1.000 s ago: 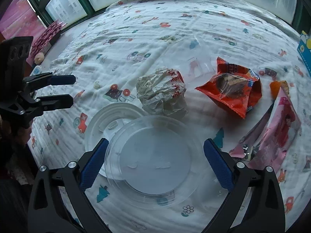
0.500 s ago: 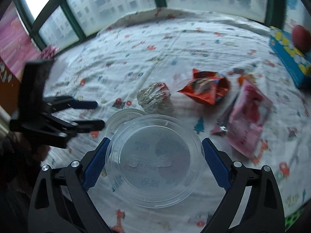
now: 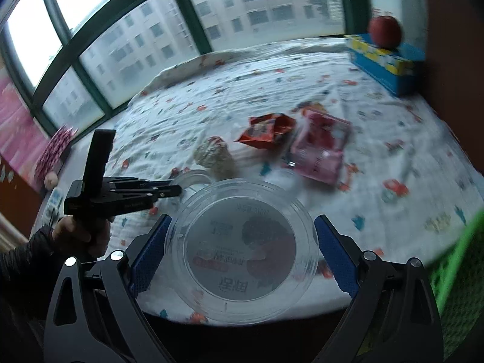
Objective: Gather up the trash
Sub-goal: 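Drop the clear lid from the right tool into the basket while the left tool carries the white lid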
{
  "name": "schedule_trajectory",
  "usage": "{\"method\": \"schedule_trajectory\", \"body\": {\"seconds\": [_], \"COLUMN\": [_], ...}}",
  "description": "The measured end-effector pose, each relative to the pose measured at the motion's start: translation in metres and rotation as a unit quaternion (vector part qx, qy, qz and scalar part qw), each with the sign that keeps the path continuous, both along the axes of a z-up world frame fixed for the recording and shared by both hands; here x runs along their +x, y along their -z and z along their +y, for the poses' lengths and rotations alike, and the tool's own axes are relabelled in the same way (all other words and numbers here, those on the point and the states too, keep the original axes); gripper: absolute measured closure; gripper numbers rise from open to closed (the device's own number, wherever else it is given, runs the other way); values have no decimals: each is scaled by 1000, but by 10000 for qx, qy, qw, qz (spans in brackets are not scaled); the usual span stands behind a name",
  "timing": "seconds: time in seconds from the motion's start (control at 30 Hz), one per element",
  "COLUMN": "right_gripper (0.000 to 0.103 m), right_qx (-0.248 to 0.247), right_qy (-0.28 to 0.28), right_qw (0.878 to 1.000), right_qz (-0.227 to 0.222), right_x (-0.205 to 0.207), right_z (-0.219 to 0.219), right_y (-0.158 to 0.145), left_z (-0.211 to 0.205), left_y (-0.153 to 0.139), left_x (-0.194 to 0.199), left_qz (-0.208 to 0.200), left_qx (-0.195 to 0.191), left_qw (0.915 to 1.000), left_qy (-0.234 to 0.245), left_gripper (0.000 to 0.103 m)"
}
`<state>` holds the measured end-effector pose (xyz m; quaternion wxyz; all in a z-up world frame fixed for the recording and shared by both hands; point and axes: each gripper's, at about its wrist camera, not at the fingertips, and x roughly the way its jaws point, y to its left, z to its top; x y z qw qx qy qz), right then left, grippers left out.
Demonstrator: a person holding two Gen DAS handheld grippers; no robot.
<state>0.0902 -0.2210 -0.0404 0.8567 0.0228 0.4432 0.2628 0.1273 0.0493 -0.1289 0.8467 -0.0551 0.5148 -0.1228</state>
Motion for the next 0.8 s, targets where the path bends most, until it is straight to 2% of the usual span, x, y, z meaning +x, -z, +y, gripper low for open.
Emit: {"method": "schedule_trajectory", "body": {"seconds": [0.13, 0.4, 0.5, 0.8], "right_gripper": [11, 11, 11, 11], "right_qx": [48, 86, 105, -15], "right_qy": [368, 1172, 1451, 2188], "right_qw": [9993, 9930, 9892, 9752], "right_qz": [-32, -130, -171, -329], "right_x": [-15, -44, -54, -72], "right_z": [-22, -72, -93, -149], "right_y": [-2, -7, -9, -17], "left_z": [-5, -10, -21, -70], "left_y": [-8, -37, -52, -91], "left_x": [-4, -15, -23, -30], "left_qz": [-142, -273, -425, -576], "left_qx": [110, -394, -441, -922], "left_qw": [9998, 9987, 9976, 9902], "left_qy": [46, 146, 320, 880], "left_gripper": [94, 97, 97, 98]}}
